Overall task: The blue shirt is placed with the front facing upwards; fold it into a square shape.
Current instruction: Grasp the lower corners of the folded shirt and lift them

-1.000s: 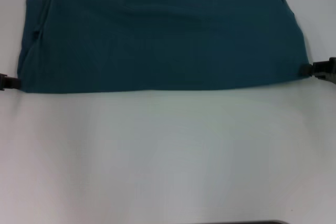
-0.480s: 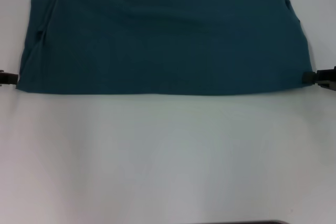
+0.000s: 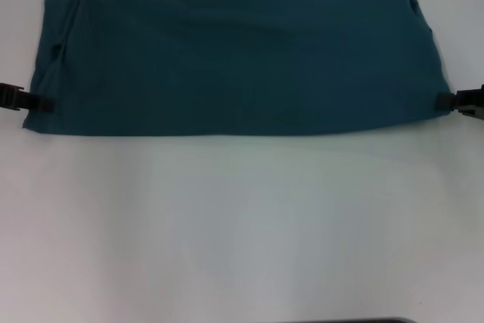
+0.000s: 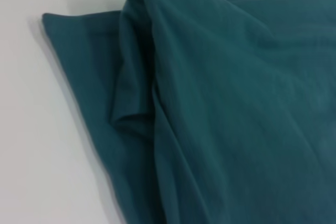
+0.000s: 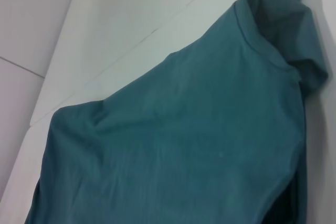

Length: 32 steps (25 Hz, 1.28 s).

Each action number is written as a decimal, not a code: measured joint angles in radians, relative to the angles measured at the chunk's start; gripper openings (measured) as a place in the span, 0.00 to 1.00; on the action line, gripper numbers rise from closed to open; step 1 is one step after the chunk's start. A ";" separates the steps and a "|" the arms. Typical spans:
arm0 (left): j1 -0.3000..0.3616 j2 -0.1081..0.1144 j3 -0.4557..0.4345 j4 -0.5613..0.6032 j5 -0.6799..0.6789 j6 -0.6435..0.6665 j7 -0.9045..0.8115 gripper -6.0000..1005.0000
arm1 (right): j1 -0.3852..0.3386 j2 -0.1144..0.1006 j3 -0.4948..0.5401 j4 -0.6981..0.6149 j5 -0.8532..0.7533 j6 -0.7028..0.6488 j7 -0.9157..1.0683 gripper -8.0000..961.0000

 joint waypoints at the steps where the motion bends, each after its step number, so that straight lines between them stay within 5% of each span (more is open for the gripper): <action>1: -0.008 0.002 0.000 0.010 0.005 -0.004 -0.003 0.22 | 0.001 -0.001 0.000 0.000 0.000 0.000 0.000 0.07; 5: -0.025 0.006 0.000 0.029 0.030 -0.021 -0.022 0.29 | 0.006 -0.006 0.000 0.000 0.000 0.000 0.000 0.07; 7: -0.028 0.005 0.000 0.029 0.033 -0.027 -0.026 0.47 | 0.008 -0.008 -0.001 -0.001 0.000 0.001 0.000 0.07; 13: -0.034 0.003 0.001 0.030 0.058 -0.051 -0.038 0.57 | 0.010 -0.011 -0.001 -0.001 0.000 0.001 0.004 0.07; 32: -0.051 -0.013 0.074 0.063 0.084 -0.085 -0.054 0.55 | 0.010 -0.013 0.001 -0.002 -0.002 0.001 0.009 0.08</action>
